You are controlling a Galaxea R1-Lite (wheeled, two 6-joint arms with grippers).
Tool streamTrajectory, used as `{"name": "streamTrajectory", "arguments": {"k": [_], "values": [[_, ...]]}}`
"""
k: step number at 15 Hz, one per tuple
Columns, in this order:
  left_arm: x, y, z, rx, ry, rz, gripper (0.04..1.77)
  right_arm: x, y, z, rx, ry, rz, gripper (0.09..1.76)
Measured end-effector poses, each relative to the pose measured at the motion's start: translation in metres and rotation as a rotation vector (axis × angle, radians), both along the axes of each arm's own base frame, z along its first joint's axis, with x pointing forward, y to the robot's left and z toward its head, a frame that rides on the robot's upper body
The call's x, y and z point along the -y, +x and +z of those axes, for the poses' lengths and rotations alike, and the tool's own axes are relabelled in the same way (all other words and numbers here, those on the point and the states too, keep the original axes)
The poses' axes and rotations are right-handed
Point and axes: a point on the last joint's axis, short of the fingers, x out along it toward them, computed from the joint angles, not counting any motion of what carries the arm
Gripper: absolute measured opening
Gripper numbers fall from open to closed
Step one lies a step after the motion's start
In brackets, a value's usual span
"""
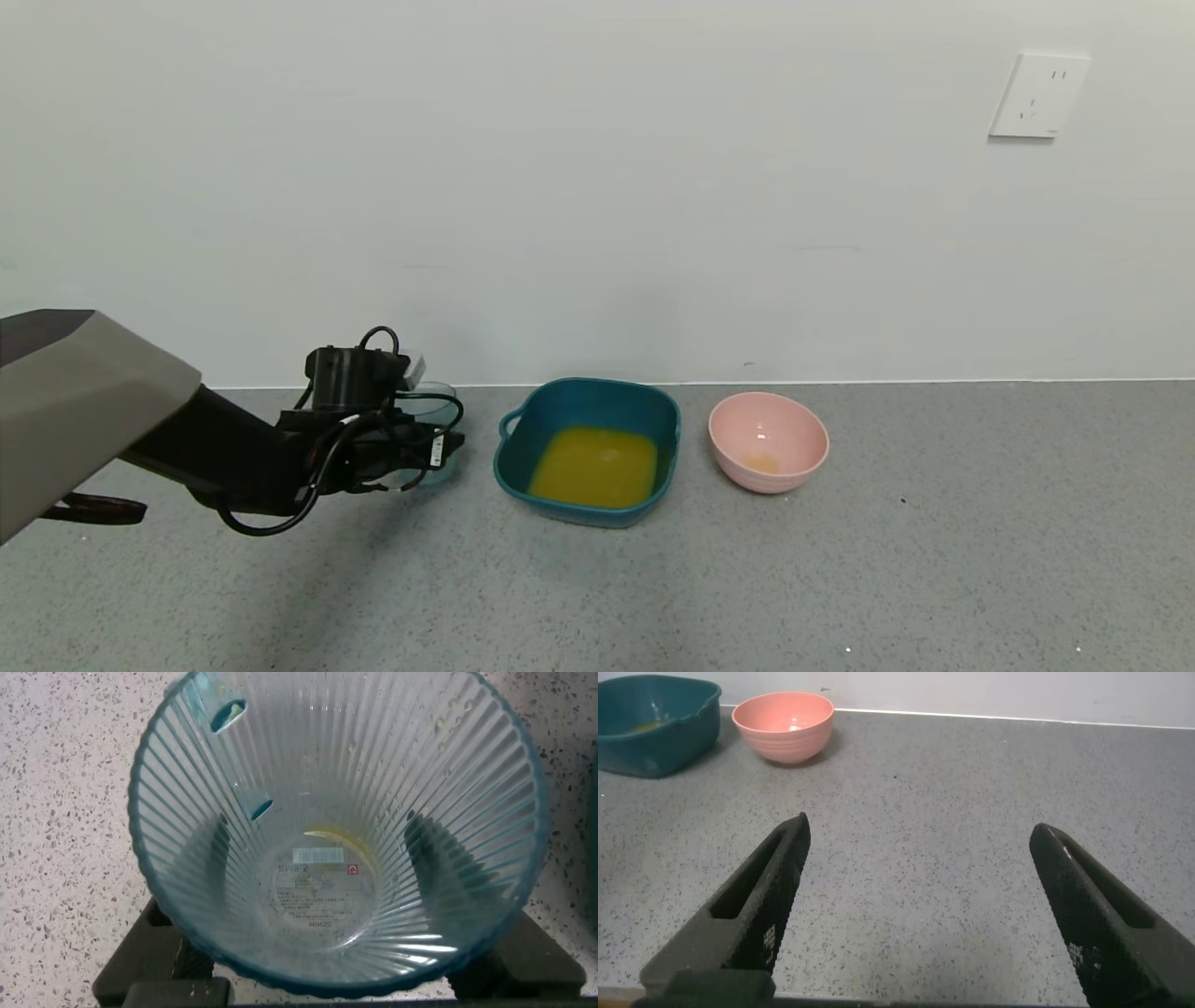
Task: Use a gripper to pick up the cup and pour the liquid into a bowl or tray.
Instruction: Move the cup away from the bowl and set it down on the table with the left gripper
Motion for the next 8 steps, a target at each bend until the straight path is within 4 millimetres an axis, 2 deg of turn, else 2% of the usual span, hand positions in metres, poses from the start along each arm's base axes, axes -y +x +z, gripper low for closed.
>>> {"name": "streamTrajectory", "arguments": {"k": [8], "values": [[0.0003, 0.0000, -0.0020, -0.006, 0.002, -0.002, 1.29, 0.0000, 0.0000, 0.0000, 0.000, 0.000, 0.000, 1.71]]}}
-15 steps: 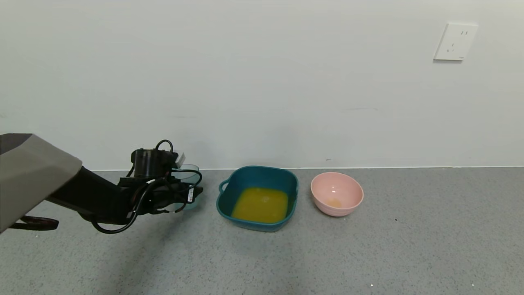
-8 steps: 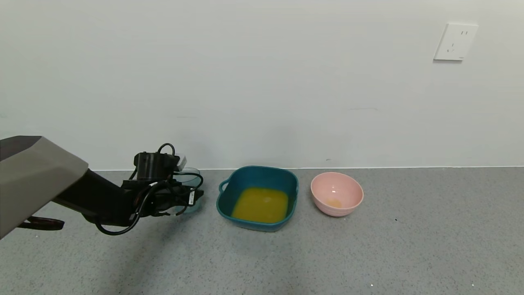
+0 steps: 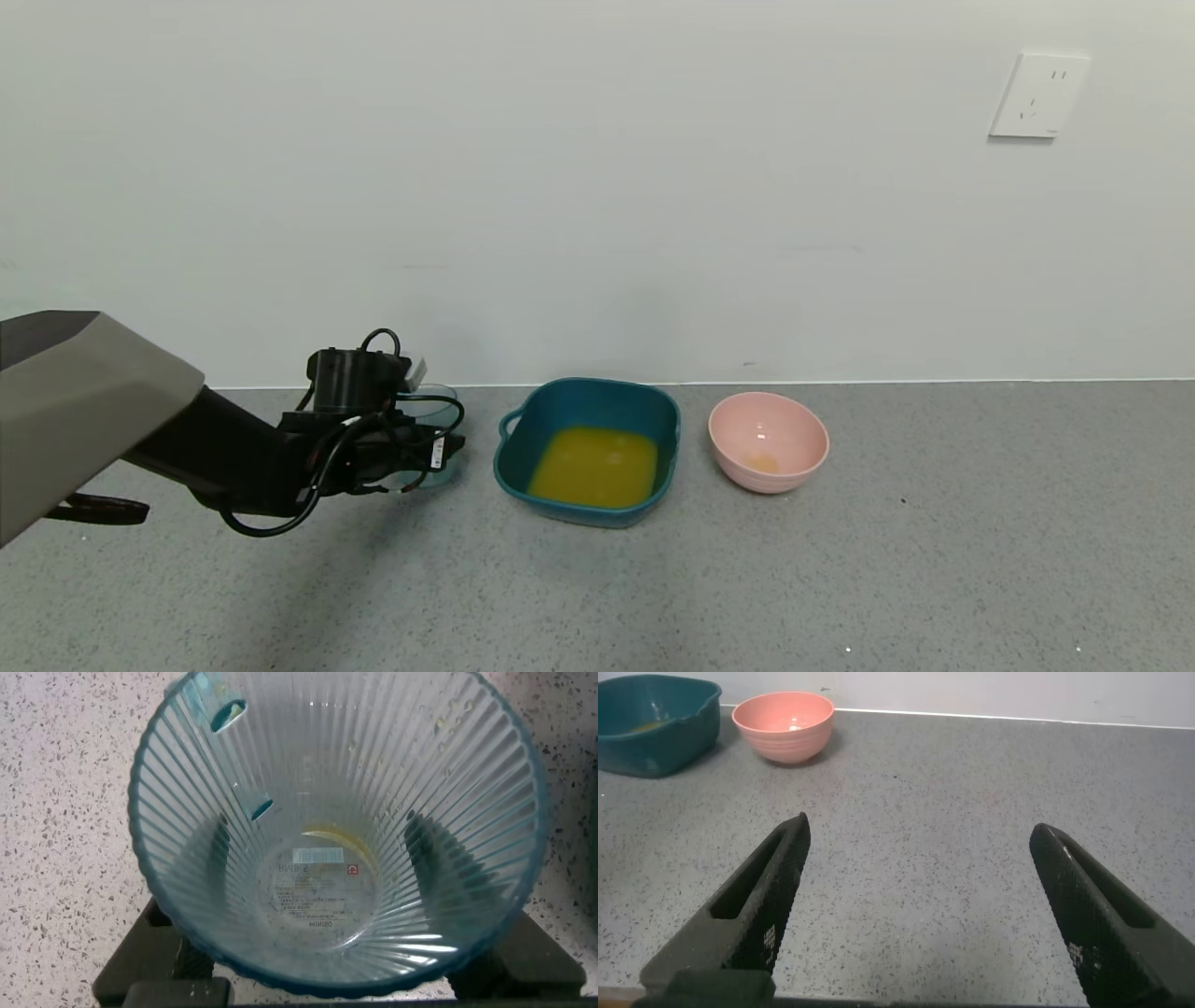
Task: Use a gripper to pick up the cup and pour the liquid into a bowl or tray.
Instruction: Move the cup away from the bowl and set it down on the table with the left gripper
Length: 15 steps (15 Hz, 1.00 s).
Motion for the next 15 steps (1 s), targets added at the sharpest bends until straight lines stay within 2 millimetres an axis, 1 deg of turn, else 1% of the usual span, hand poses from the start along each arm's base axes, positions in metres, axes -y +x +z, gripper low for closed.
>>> {"name": "streamTrajectory", "arguments": {"k": [12, 15], "values": [[-0.0003, 0.0003, 0.0006, 0.003, 0.000, 0.001, 1.29, 0.0000, 0.0000, 0.0000, 0.000, 0.000, 0.000, 1.71], [0.0002, -0.0004, -0.0002, -0.001, 0.001, -0.002, 1.44, 0.0000, 0.0000, 0.0000, 0.000, 0.000, 0.000, 1.71]]}}
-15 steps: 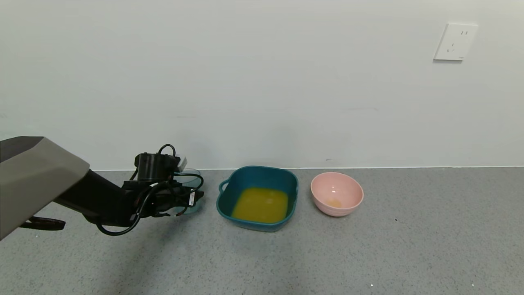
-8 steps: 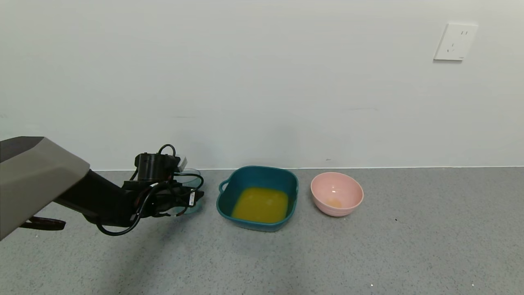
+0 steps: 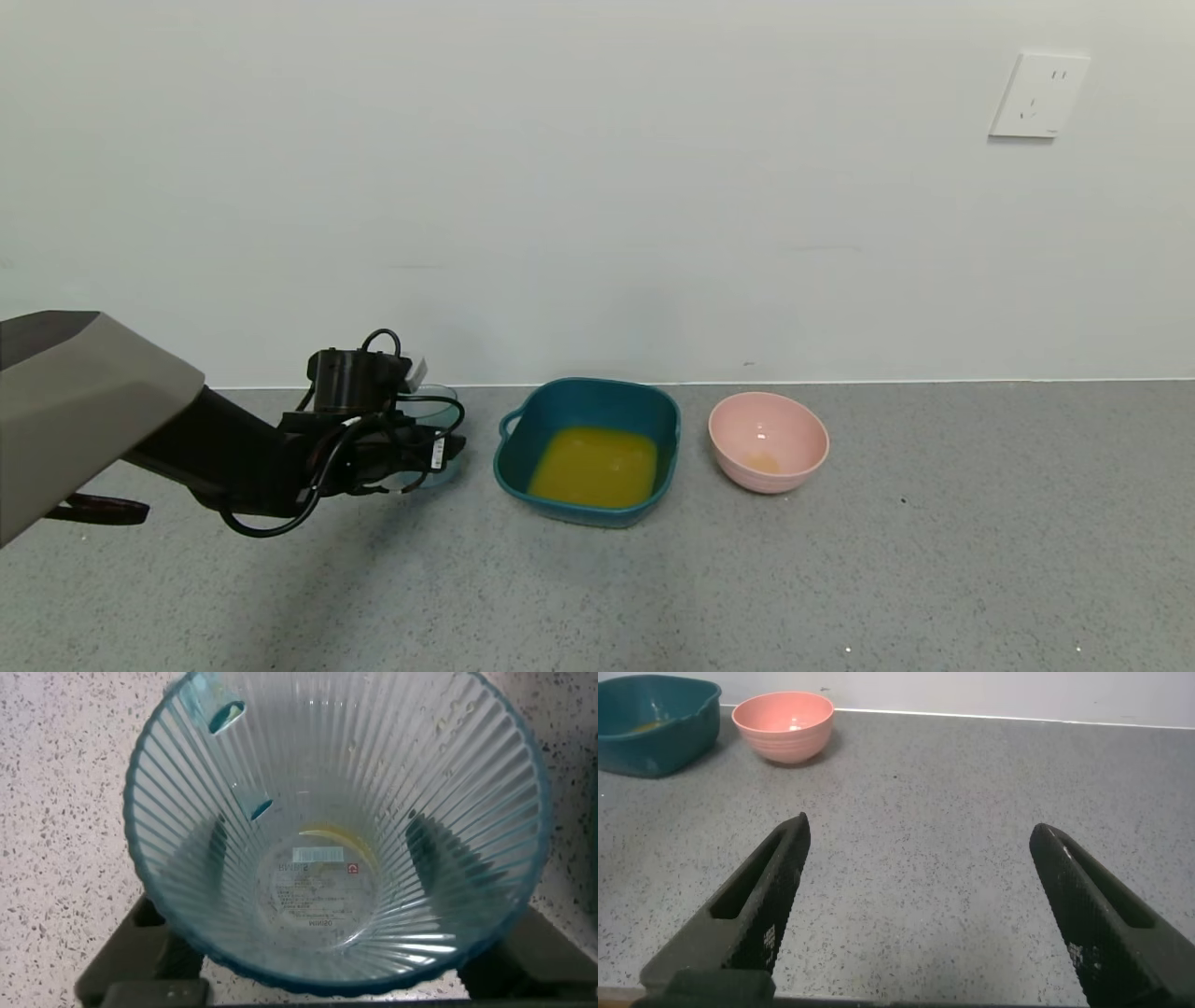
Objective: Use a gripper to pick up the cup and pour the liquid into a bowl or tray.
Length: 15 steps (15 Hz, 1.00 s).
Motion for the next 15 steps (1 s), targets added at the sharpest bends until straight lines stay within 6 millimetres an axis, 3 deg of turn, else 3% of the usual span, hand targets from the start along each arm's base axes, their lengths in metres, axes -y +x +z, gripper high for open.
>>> {"name": "streamTrajectory", "arguments": {"k": [9, 15], "values": [[0.000, -0.001, 0.001, 0.001, -0.003, 0.002, 1.63, 0.000, 0.000, 0.000, 0.000, 0.000, 0.000, 1.71], [-0.002, -0.013, 0.017, 0.021, -0.003, 0.004, 1.68, 0.000, 0.000, 0.000, 0.000, 0.000, 0.000, 1.71]]}}
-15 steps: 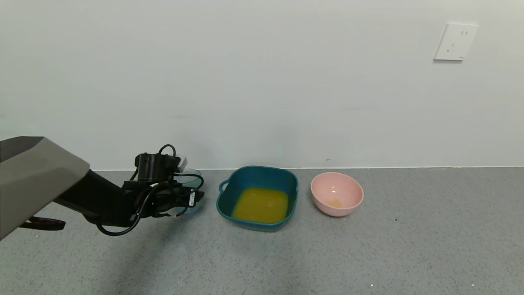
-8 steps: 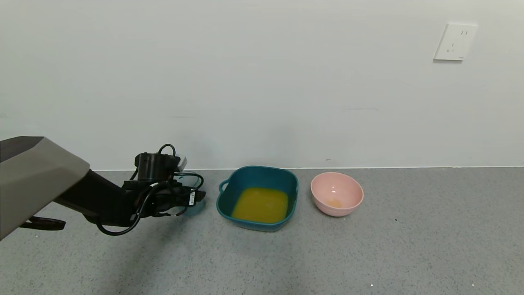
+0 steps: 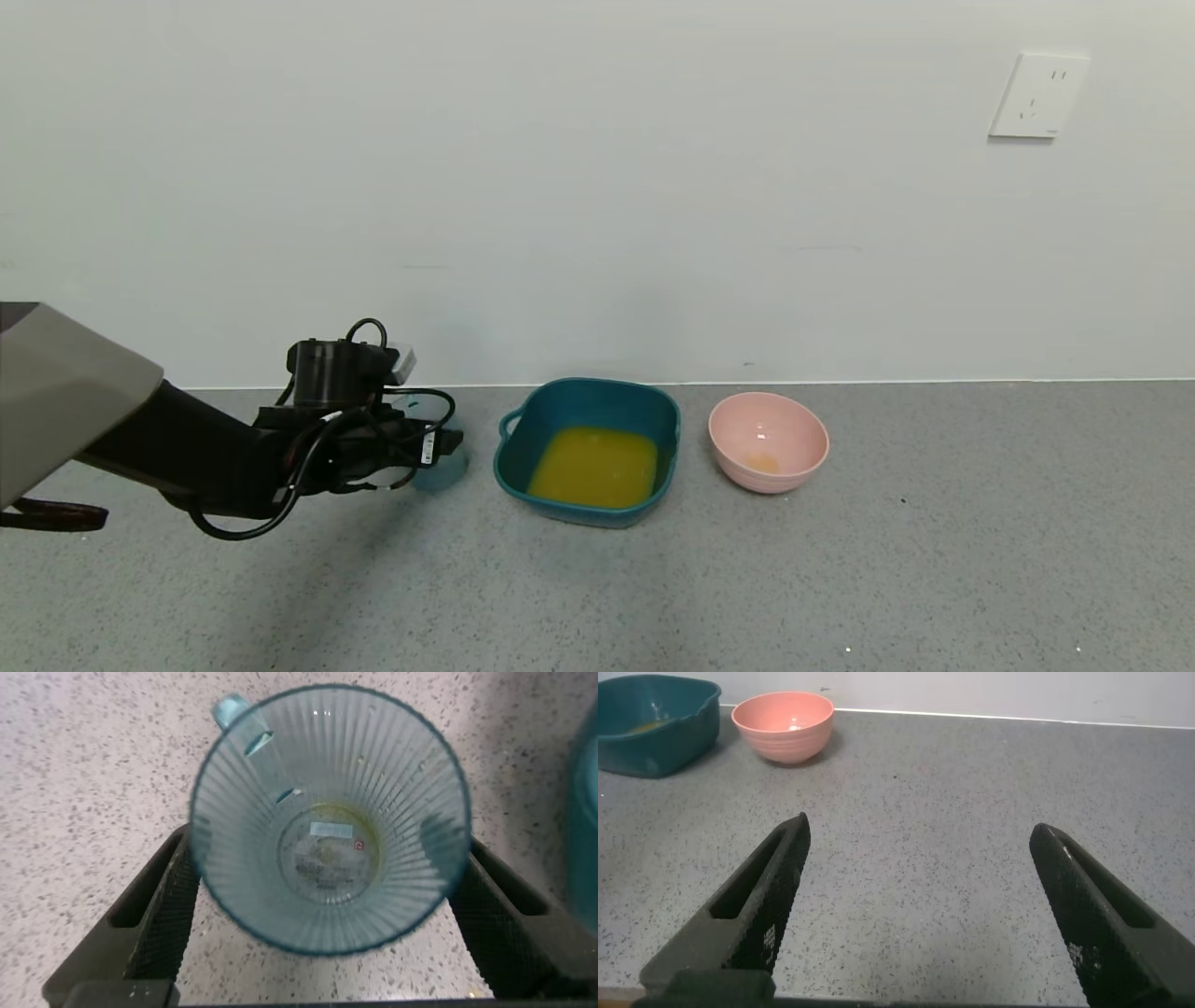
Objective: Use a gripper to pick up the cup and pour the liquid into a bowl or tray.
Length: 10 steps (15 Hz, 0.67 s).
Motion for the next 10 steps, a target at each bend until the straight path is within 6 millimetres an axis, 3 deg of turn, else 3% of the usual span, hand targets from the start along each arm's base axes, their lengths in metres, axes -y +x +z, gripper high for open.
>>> {"name": "streamTrajectory", "arguments": {"k": [5, 10], "values": [[-0.006, -0.028, 0.023, 0.027, -0.002, 0.008, 1.69, 0.000, 0.000, 0.000, 0.000, 0.000, 0.000, 1.71], [-0.011, -0.077, 0.047, 0.061, -0.004, 0.008, 1.70, 0.000, 0.000, 0.000, 0.000, 0.000, 0.000, 1.71]]}}
